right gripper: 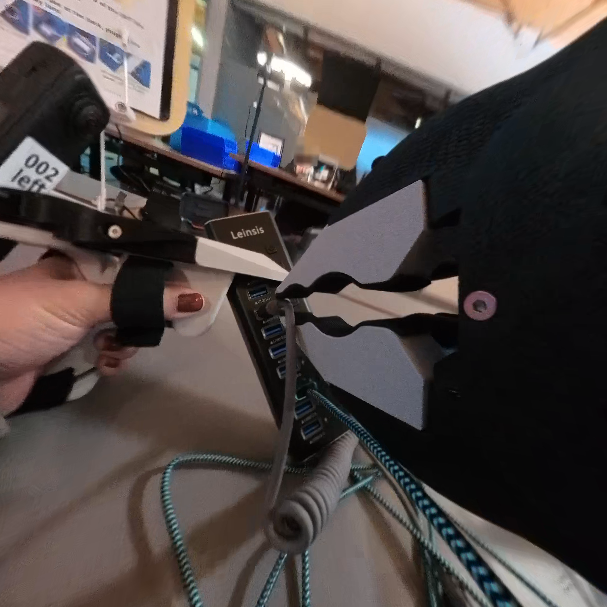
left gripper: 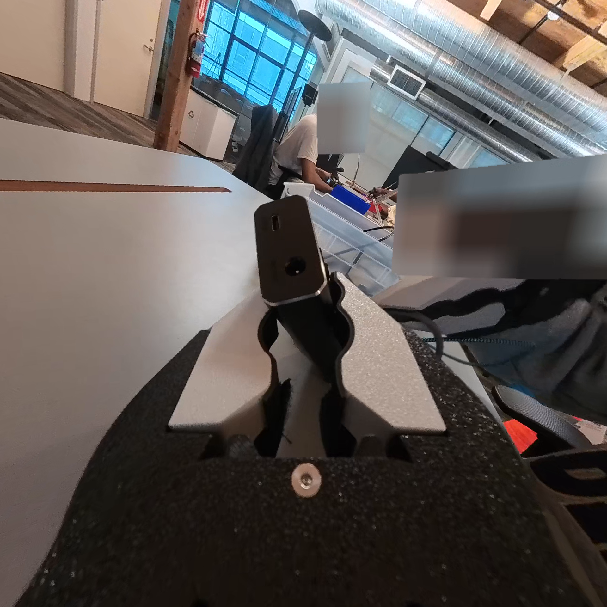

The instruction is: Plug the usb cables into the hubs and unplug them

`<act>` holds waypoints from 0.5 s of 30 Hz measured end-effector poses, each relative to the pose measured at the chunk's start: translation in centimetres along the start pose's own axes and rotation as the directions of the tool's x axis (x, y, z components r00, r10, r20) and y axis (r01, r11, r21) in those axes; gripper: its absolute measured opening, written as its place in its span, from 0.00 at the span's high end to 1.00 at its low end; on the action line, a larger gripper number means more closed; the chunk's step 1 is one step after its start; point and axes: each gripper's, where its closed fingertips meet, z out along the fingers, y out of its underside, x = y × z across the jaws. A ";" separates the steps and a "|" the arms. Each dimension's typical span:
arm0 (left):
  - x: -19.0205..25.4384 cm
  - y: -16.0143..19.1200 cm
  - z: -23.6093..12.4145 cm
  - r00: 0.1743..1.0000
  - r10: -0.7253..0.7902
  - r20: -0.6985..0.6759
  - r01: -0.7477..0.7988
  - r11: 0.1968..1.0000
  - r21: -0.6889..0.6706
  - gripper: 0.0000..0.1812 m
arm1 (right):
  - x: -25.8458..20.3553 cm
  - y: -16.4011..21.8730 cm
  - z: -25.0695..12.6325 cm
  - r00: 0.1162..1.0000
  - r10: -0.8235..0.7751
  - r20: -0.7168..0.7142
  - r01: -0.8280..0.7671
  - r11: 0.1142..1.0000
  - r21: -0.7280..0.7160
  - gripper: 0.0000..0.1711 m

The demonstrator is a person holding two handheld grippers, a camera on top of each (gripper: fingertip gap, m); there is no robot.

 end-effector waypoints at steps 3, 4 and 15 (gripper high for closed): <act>0.0 -0.2 -0.1 1.000 -0.009 -0.004 0.009 1.000 0.012 0.84 | -0.1 -0.4 0.0 0.949 -0.310 -0.059 0.295 0.939 -0.179 0.96; 0.0 -0.2 -0.2 1.000 -0.009 -0.006 0.009 1.000 0.015 0.84 | -0.1 -0.5 0.0 0.933 -0.355 -0.065 0.336 0.921 -0.199 0.97; -0.1 -0.3 -0.2 1.000 -0.017 0.001 0.017 1.000 0.019 0.84 | 0.3 0.4 -0.6 0.977 -0.201 -0.073 0.193 0.975 -0.108 1.00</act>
